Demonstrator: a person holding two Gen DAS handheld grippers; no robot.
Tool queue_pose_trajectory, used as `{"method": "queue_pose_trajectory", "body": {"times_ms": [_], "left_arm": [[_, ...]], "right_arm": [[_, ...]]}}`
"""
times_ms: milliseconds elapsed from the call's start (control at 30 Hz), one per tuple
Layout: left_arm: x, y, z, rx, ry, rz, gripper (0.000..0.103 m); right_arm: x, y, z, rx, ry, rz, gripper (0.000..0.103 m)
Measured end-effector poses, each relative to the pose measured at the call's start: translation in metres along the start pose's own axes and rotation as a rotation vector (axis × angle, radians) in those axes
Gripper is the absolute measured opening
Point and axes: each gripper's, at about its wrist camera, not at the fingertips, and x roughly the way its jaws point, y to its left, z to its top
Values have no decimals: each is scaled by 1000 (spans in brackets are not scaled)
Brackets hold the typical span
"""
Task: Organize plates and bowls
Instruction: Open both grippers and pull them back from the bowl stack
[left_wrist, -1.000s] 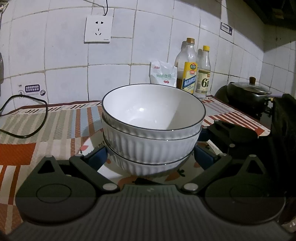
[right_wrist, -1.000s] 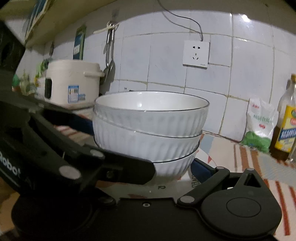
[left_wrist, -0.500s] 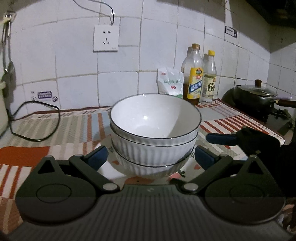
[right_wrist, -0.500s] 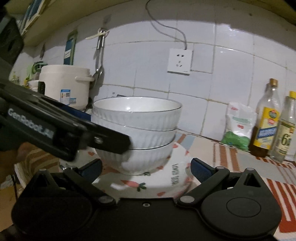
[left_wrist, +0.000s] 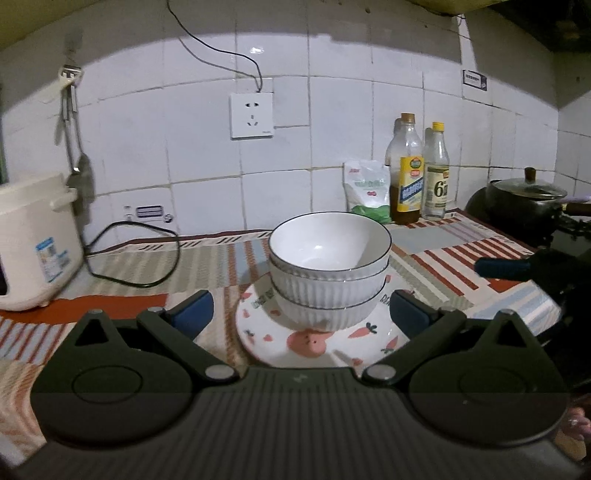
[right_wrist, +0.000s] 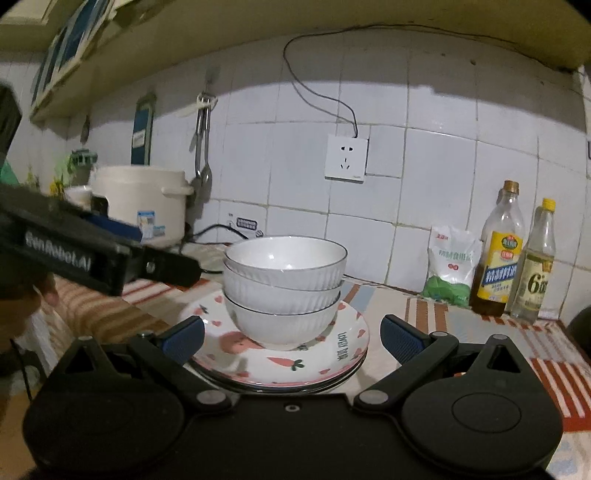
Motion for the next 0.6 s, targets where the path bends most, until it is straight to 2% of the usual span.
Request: {"method": "queue_pose_trajectory", "body": {"times_ms": [267,367,500,600], "left_arm": [[-40,-1,4,-35,31,18,103],[-52,-6,3,-4,19,48,103],[-64,-10,1,-32,-2,96,103],[-74,-15,-1,-19,-20,107,103]], "right_arm": [[-45,-19,16,171,-32,-20,103],[-57,-19,26,199,13,-97,103],[-68,-13,33,216,45,-132,103],[-72,-1,35,178,94,-174,103]]}}
